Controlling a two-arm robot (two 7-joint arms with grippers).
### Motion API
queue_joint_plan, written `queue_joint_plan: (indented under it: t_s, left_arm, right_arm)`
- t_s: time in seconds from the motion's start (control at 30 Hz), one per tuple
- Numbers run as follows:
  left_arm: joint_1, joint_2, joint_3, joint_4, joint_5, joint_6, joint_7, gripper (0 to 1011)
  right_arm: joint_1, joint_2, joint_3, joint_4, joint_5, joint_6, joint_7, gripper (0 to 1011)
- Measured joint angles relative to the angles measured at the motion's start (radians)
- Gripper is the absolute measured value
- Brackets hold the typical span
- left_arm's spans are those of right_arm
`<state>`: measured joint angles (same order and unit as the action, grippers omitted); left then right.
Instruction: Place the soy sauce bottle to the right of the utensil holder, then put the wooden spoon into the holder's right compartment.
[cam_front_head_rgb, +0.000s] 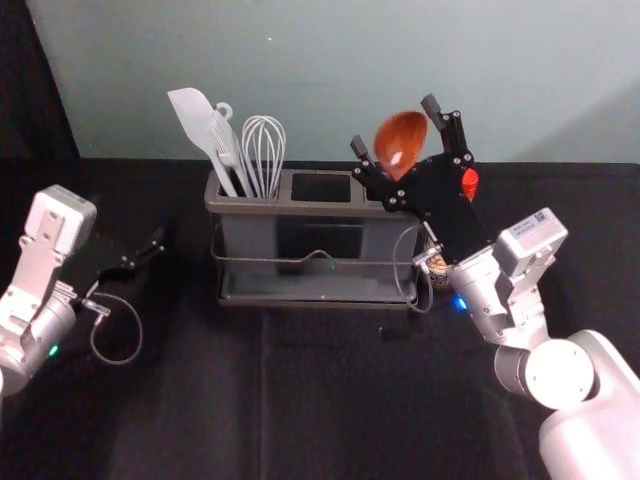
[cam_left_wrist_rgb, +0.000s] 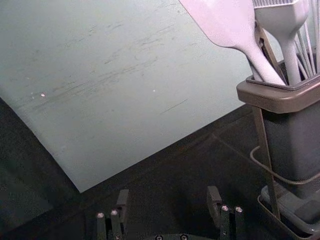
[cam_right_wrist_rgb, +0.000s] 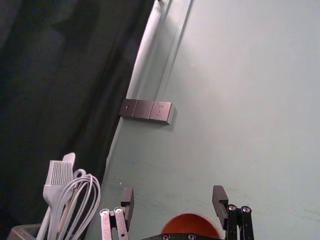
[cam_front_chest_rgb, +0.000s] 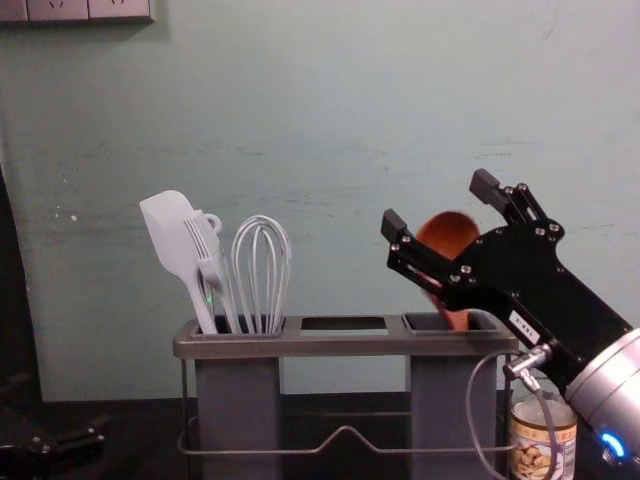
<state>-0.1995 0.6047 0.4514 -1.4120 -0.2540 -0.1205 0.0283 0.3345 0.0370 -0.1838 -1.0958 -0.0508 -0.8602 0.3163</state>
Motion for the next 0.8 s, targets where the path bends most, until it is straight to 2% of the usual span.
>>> queue_joint_plan:
  t_s: [0.27,0.57,0.7,0.8]
  left_arm:
    - [0.0,0.0,0.0,0.0,0.0,0.0,0.0,1000]
    - [0.0,0.0,0.0,0.0,0.0,0.0,0.0,1000]
    - [0.0,0.0,0.0,0.0,0.0,0.0,0.0,1000]
    - [0.0,0.0,0.0,0.0,0.0,0.0,0.0,1000]
  right_arm:
    - [-0.011,0.005,-0.001,-0.049,-0.018,0.007,-0.008,1002]
    - [-0.035,0.025,0.009,-0.161,-0.043,0.027,-0.029,1002]
    - [-0.062,0.04,0.038,-0.241,-0.092,0.067,-0.069,1002]
    - [-0.095,0.061,0.072,-0.33,-0.179,0.148,-0.124,1002]
